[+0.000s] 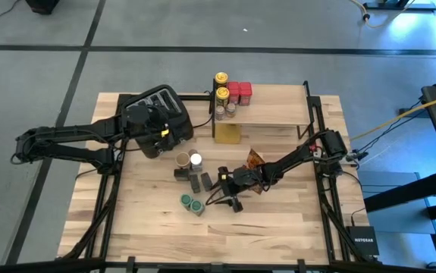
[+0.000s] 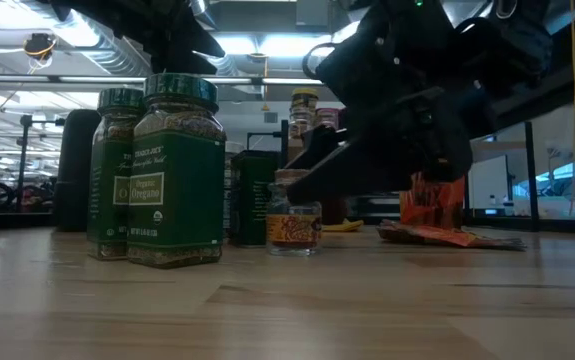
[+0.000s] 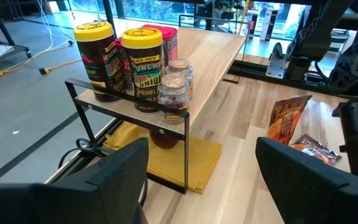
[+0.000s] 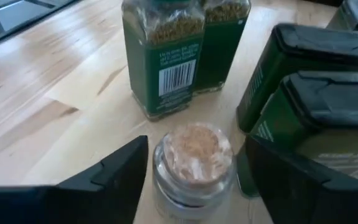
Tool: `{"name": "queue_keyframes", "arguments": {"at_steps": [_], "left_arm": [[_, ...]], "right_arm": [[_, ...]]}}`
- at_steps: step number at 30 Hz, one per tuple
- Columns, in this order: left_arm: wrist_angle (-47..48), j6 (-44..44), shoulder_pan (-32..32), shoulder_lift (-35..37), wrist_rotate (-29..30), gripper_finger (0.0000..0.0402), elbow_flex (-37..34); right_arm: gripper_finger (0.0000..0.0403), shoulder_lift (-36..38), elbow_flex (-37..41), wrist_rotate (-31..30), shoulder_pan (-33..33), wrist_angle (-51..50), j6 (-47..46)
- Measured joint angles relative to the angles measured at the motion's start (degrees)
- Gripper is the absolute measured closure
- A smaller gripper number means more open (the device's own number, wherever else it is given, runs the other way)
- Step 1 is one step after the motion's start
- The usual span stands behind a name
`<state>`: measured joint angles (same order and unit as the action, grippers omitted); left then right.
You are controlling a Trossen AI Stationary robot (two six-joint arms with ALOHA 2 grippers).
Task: Shelf spices
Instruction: Put the brown seasoning bottle on the shelf
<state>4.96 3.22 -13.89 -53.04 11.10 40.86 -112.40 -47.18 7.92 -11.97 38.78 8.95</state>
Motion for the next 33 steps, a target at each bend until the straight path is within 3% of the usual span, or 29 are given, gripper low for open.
{"name": "queue_keyframes", "arguments": {"at_steps": [7,13,22,25,29,33], "left_arm": [[0.01,0.00,0.00,0.00,0.01,0.0112,0.00],[0.01,0.00,-0.02,0.00,0.01,0.0112,0.00],[0.15,0.00,-0.02,0.00,0.01,0.0112,0.00],[0.12,0.02,0.00,0.00,-0.01,0.0112,0.00],[0.13,0.02,-0.01,0.00,-0.01,0.0112,0.00],[0.07,0.02,-0.01,0.00,0.01,0.0112,0.00]], "right_arm": [[0.0222,0.00,-0.03,-1.19,0.00,-0.45,0.37],[0.0222,2.12,-0.05,-5.97,0.00,-4.24,0.32],[0.0221,14.56,0.04,-15.68,0.00,-16.82,-2.79],[0.0221,19.72,0.04,-21.45,0.01,-21.44,-2.87],[0.0221,26.05,0.04,-33.45,0.63,-26.82,-2.66],[0.0220,31.72,0.00,-41.90,4.09,-30.01,-2.62]]}}
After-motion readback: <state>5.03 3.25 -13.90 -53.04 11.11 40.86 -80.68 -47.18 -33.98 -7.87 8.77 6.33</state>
